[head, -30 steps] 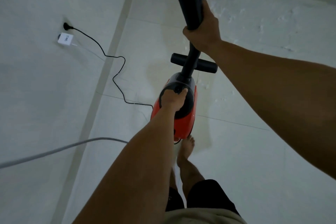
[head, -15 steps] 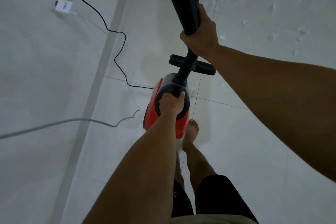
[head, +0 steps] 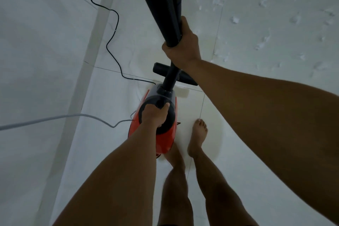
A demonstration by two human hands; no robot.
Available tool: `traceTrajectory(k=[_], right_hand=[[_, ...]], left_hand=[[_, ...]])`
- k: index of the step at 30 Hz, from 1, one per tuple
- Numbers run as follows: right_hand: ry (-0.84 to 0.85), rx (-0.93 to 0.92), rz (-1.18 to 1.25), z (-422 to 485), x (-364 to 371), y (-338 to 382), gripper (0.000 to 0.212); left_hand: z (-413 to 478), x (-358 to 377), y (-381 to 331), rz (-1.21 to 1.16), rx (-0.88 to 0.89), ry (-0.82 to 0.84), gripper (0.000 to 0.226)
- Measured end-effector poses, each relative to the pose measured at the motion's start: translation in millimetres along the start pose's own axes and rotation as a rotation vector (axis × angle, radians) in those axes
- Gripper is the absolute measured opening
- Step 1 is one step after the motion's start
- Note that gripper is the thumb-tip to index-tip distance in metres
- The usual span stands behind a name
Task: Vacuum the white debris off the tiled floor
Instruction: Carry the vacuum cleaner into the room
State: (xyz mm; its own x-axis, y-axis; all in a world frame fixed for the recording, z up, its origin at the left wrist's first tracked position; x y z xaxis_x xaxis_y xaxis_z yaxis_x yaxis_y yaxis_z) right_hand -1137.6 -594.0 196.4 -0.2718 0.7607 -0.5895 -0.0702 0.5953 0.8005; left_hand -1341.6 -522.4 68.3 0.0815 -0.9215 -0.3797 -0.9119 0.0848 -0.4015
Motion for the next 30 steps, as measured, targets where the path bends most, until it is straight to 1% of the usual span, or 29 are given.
traceTrajectory(k=[8, 13, 18, 24, 27, 30], right_hand=[[-0.011, 0.001, -0.006, -7.5, 53.4, -57.0, 0.044], [0.002, -0.002, -0.013, -9.4, 75.9, -80.8, 0.046], [0.031, -0.019, 0.006, -15.9, 97.2, -92.5, 0.044], [0.049, -0.018, 0.023, -20.2, 90.8, -87.0, 0.043], [0.037, -0.019, 0.024, -14.3, 78.0, -76.2, 0.04], [0.024, -0.017, 0.029, -9.4, 56.0, -55.1, 0.041]], left_hand=[[52.2, 17.6, 49.8, 0.074, 0.004, 0.001, 0.057], [73.6, 26.7, 72.4, 0.08, -0.01, 0.012, 0.057], [83.3, 32.1, 91.5, 0.091, -0.018, -0.017, 0.057], [74.5, 30.6, 92.5, 0.048, -0.028, -0.035, 0.058], [64.4, 28.1, 78.2, 0.035, -0.016, -0.031, 0.06], [45.9, 22.1, 53.6, 0.029, 0.007, -0.048, 0.056]])
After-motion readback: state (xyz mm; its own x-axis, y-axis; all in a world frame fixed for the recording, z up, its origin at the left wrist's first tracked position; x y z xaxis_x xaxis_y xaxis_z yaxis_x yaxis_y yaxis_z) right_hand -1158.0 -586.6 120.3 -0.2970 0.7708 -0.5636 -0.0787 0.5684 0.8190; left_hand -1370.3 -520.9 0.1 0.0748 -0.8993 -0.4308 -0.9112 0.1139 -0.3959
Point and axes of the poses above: each hand's wrist, its own z-axis towards the middle knuckle, its own x-axis out of the palm, y = z × x, the point moved 4 cm from there along z, towards the middle knuckle, and after that the axes turned 6 degrees about -z, right-handed, at the moved point
